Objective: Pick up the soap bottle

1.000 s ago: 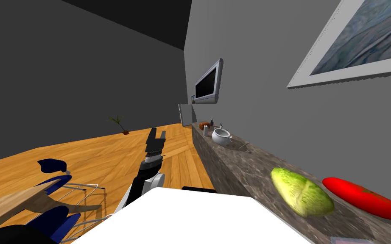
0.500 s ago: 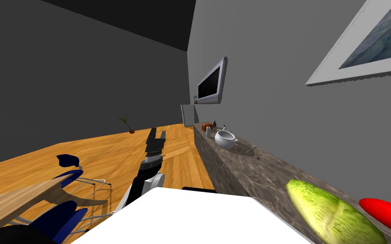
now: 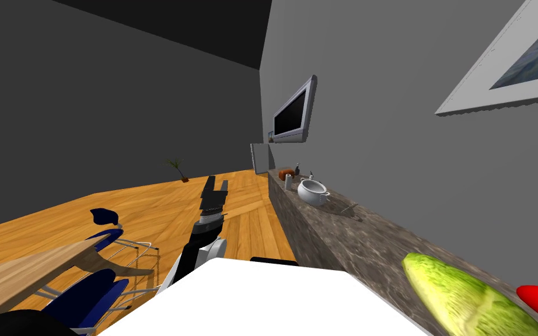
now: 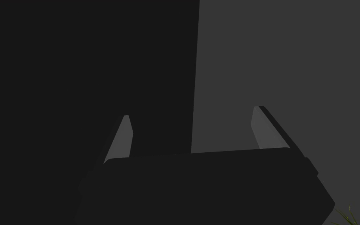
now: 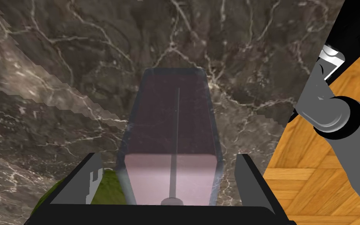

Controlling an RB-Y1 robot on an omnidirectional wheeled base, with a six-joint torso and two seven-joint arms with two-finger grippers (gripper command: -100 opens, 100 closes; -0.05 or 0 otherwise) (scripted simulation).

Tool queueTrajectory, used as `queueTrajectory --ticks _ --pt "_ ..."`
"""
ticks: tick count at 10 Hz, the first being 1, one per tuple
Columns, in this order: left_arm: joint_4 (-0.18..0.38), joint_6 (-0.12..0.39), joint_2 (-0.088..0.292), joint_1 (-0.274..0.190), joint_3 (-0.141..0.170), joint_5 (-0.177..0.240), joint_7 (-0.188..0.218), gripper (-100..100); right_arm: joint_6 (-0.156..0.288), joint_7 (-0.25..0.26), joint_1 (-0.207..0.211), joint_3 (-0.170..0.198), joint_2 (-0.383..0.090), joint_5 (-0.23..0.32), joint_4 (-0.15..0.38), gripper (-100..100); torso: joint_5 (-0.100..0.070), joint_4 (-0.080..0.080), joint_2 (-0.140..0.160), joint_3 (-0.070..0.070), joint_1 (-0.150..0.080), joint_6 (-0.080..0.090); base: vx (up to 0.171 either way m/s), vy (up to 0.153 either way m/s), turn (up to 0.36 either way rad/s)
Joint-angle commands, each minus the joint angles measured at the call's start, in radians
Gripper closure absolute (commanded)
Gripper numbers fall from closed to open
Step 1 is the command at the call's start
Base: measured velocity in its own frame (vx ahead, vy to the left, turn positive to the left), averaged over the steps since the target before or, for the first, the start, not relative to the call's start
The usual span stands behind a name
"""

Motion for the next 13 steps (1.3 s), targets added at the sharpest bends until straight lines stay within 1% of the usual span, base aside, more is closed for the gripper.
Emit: queueTrajectory --ticks 1,2,6,7,8,11,12,13 --pt "0.0 0.0 0.0 0.0 0.0 0.0 0.0 0 0.0 0.0 0.0 0.0 0.0 0.0 0.0 -100 0.0 0.0 0.0 0.0 0.0 0.0 0.0 0.0 0.0" --pt "0.0 0.0 0.0 0.0 0.0 0.0 0.0 0 0.003 -0.001 -0.001 -0.001 0.002 0.001 0.0 100 0.0 0.0 0.0 0.0 0.0 0.0 0.0 0.0 0.0" --pt "0.0 0.0 0.0 0.0 0.0 0.0 0.0 0 0.003 -0.001 -0.001 -0.001 0.002 0.001 0.0 100 0.0 0.0 -0.001 0.0 -0.001 0.0 0.0 0.0 0.0" --pt "0.0 0.0 0.0 0.0 0.0 0.0 0.0 0 0.003 -0.001 -0.001 -0.001 0.002 0.001 0.0 0 0.0 0.0 -0.001 0.0 -0.001 0.0 0.0 0.0 0.0" --pt "0.0 0.0 0.0 0.0 0.0 0.0 0.0 0 -0.019 0.009 0.013 0.012 -0.029 -0.022 -0.012 100 0.0 0.0 -0.001 0.0 -0.001 0.0 0.006 -0.008 -0.052" --pt "0.0 0.0 0.0 0.0 0.0 0.0 0.0 0 -0.061 0.033 0.04 0.038 -0.09 -0.071 -0.043 100 0.001 0.0 -0.001 -0.001 -0.001 0.0 0.004 -0.014 -0.057" --pt "0.0 0.0 0.0 0.0 0.0 0.0 0.0 0 -0.054 0.033 0.037 0.037 -0.079 -0.066 -0.04 100 0.001 0.0 -0.001 -0.001 0.0 0.0 0.001 -0.005 -0.012" --pt "0.0 0.0 0.0 0.0 0.0 0.0 0.0 0 -0.056 0.035 0.038 0.038 -0.081 -0.069 -0.042 0 0.001 0.0 -0.001 -0.001 0.0 0.0 0.0 0.0 0.0"
